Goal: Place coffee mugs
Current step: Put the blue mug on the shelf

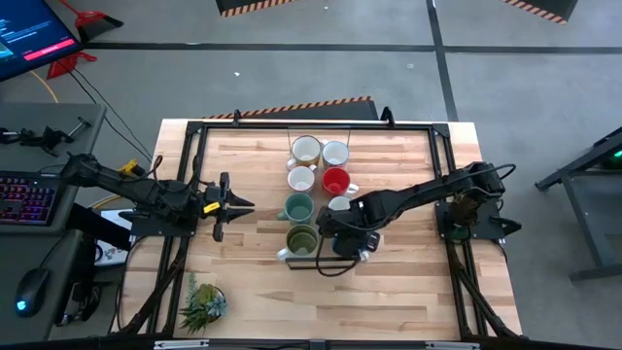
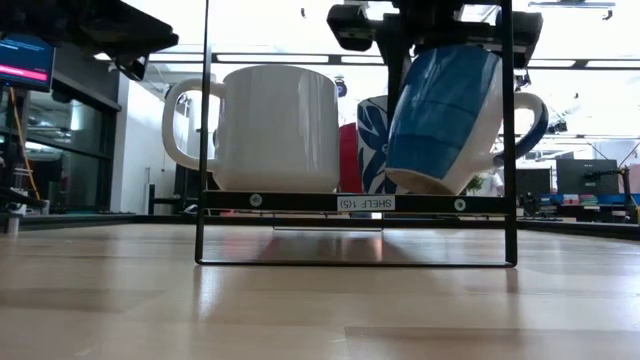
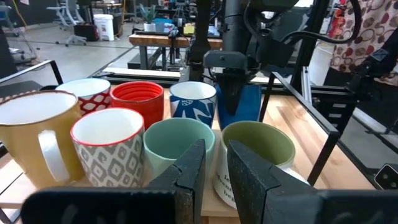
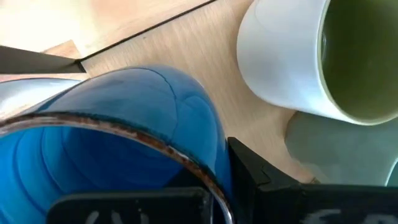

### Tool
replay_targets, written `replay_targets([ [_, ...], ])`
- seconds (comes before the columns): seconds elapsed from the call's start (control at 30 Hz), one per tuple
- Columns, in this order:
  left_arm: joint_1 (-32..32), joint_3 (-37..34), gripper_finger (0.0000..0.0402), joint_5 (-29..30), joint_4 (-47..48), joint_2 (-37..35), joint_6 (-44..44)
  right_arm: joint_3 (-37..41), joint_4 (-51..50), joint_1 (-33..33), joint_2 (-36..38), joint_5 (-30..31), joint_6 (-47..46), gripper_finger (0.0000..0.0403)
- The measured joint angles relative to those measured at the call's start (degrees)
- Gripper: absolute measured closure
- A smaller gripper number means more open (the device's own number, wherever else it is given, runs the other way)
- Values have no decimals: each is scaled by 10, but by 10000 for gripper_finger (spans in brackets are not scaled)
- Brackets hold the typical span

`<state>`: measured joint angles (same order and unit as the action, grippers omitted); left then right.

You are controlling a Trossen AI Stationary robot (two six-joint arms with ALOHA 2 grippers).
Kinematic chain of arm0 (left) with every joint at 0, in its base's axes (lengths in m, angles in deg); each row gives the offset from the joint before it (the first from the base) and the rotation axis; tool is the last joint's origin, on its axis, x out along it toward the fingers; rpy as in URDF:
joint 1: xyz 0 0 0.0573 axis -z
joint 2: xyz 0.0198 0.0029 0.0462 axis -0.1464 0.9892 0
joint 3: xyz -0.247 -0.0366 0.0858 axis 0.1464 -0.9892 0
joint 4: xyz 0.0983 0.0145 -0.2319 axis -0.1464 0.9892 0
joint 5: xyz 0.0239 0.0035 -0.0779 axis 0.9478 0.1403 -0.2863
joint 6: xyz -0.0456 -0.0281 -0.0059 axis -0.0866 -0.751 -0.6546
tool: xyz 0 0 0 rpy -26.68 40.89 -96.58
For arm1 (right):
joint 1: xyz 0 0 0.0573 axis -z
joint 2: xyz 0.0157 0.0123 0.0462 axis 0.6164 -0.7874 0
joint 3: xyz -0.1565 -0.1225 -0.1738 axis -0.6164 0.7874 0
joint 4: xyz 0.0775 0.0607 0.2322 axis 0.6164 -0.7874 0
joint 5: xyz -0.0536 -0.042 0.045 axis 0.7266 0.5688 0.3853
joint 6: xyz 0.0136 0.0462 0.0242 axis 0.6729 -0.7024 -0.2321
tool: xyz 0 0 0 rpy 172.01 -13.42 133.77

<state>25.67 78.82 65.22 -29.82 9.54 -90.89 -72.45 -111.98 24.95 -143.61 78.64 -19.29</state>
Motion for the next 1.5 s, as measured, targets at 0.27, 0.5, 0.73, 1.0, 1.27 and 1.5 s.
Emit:
replay_targets([
  [0.27,0,0,343,1,0,0,0,0,2,0,0,0,-8,391],
  [0.5,0,0,343,1,0,0,0,0,-11,0,0,16,-41,391],
  [0.73,0,0,343,1,0,0,0,1,-28,0,-1,26,-54,391],
  [1.0,0,0,343,1,0,0,0,1,-22,-3,-1,24,-53,391],
  [1.27,0,0,343,1,0,0,0,1,10,-13,-1,24,-40,391],
  [1.5,0,0,343,1,-1,0,-5,1,0,-11,-1,24,-54,391],
])
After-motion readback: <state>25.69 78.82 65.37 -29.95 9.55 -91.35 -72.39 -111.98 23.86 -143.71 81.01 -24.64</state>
